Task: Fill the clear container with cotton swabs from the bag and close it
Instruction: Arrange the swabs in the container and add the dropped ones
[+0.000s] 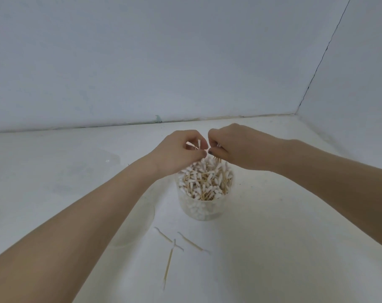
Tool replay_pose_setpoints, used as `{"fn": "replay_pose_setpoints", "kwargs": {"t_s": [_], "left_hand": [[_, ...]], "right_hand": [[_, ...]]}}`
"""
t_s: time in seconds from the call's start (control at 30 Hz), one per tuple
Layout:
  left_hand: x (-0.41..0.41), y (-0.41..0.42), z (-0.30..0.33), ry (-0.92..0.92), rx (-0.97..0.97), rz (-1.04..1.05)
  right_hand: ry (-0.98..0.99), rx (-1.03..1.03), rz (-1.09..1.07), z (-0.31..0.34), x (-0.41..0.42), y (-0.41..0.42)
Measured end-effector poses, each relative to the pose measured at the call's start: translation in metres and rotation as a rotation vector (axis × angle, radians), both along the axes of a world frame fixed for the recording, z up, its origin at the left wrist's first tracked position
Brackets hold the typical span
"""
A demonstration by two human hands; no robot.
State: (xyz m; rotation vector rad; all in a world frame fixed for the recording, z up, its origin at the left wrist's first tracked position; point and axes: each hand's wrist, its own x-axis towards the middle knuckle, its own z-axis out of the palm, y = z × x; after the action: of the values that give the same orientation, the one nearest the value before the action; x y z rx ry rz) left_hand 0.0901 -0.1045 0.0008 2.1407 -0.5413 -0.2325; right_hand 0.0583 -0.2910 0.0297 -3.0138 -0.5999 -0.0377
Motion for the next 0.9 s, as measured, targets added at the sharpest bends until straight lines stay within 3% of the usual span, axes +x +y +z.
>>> {"fn": "replay_pose_setpoints", "kwargs": {"t_s": [0.17, 0.43, 0.57, 0.67, 0.83, 0.9], "left_hand": [[-0.003, 0.005, 0.001, -0.07, -0.106, 0.034], [-0.005, 0.009, 0.002, -0.024, -0.115, 0.055], [-0.009, 0.01, 0.003, -0.022, -0.211, 0.077], [-0.013, 0.01, 0.005, -0.052, -0.307, 0.091], [-0.015, 0.011, 0.009, -0.1, -0.469, 0.12], [-0.016, 0.01, 0.009, -0.146, -0.457, 0.113]], "right_hand": [[0.029, 0.012, -0.069, -0.01, 0.001, 0.005], [0.141, 0.285, -0.214, -0.005, -0.015, 0.016], [0.387, 0.599, -0.364, -0.022, -0.017, 0.018], [0.446, 0.636, -0.348, -0.032, -0.014, 0.015], [0.372, 0.906, -0.231, -0.019, -0.002, 0.003], [0.377, 0.865, -0.231, -0.02, -0.005, 0.001]]}}
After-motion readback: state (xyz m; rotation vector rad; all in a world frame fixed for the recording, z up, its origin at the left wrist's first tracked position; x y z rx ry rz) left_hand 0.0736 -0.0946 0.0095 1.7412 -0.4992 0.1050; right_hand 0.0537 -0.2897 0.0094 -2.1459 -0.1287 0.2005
